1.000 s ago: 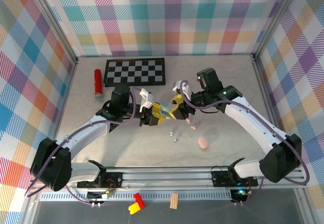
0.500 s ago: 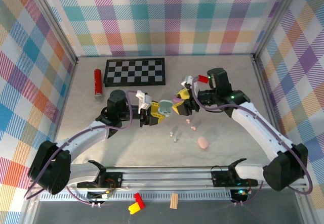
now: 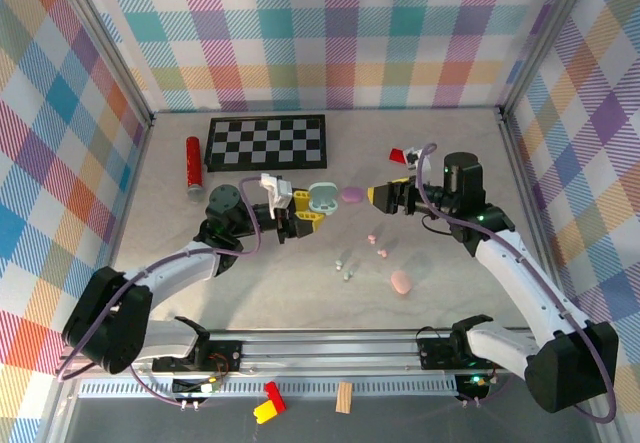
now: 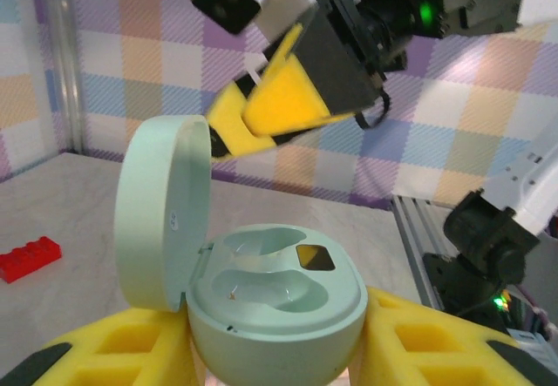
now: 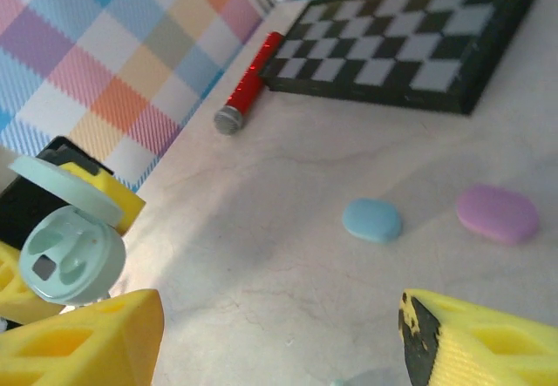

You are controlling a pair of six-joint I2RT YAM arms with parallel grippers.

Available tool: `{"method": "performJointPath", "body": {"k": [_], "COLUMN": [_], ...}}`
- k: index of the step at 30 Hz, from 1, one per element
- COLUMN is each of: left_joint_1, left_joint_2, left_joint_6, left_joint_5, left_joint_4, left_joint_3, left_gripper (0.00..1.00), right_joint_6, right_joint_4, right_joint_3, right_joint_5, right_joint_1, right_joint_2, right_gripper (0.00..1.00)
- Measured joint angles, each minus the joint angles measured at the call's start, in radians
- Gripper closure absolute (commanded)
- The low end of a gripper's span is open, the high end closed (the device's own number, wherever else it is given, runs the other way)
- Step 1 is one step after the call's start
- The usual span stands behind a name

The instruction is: Insert wireless bluetooth earbuds into charging case

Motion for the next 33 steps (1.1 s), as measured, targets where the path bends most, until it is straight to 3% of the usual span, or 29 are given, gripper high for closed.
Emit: {"method": "performJointPath", "body": {"k": [7,18,33], "left_joint_1": [0.047,0.074,0.074], "left_joint_2": [0.059,0.055,0.025], "left_joint_6": [-0.085,-0.128,-0.123], "left_joint_5": [-0.002,0.003,0.011], "left_joint_4": [0.15,0.214,0.201], "left_joint_3": [-0.004,-0.019,-0.029], "left_gripper": [0.6,0.6,0.6], "right_joint_6": [0.19,0.304,0.248], "right_joint_4": [0.002,0.114,0.146], "right_joint_3": [-0.152,-0.213,-0.105], "right_joint_5": [0.075,0.13,0.135], "right_joint_1": [0.134,0.33,0.341], "right_joint_2": [0.064,0.367,0.558], "right_gripper": [0.35,0.46,0.5]}}
